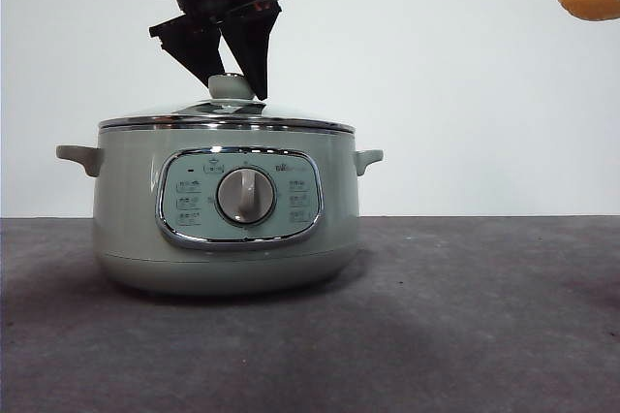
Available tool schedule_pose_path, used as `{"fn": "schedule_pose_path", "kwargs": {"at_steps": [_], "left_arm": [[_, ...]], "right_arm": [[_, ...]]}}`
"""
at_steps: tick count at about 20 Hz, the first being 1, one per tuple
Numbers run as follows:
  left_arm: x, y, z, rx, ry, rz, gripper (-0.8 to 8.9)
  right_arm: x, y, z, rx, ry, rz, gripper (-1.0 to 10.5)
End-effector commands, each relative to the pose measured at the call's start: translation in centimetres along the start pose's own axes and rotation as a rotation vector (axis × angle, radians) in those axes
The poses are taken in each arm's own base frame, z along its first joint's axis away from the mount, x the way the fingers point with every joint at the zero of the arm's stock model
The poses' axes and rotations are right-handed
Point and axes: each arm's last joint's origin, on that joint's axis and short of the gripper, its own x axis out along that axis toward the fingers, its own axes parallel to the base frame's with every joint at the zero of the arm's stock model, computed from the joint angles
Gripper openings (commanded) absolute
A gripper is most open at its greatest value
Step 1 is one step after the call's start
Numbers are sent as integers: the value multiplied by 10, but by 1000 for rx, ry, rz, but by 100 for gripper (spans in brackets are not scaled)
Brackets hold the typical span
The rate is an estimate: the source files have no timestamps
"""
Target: Pick up the corn,open the lid,put the corn in the pot,close the lid
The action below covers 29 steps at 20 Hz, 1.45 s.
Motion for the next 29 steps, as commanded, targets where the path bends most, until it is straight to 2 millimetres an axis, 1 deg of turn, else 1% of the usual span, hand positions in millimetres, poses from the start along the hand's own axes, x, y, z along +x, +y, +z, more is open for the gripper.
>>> {"fn": "schedule_pose_path", "kwargs": {"at_steps": [1, 5, 7, 15, 18, 20, 23, 25, 27, 29], "left_arm": [[4, -2, -3, 5, 39, 6, -12], [3, -1, -3, 10, 45, 33, -13], [-3, -1, -2, 23, 24, 43, -13], [-62, -3, 13, 27, -113, 58, -13], [-76, -2, 14, 26, -131, 69, -13], [-84, 2, 12, 15, -122, 105, -13], [-98, 14, 7, -17, -131, 139, -13], [-111, 26, 1, -49, -153, 163, -13], [-127, 39, -5, -85, -181, 192, -13], [-143, 53, -14, -125, -209, 225, -13]], "right_arm": [[0, 0, 1, 8, -10, 3, -8], [0, 1, 3, 11, -31, 7, -8], [0, 1, 4, 12, -38, 9, -8], [0, 1, 6, 33, -56, 13, -7], [0, 2, 7, 39, -60, 15, -8], [3, 3, 11, 40, -70, 37, -8], [18, 10, 28, 47, -81, 136, -8], [34, 17, 45, 57, -80, 212, -8], [49, 24, 66, 52, -71, 270, -8], [58, 32, 93, 44, -75, 273, -8]]}}
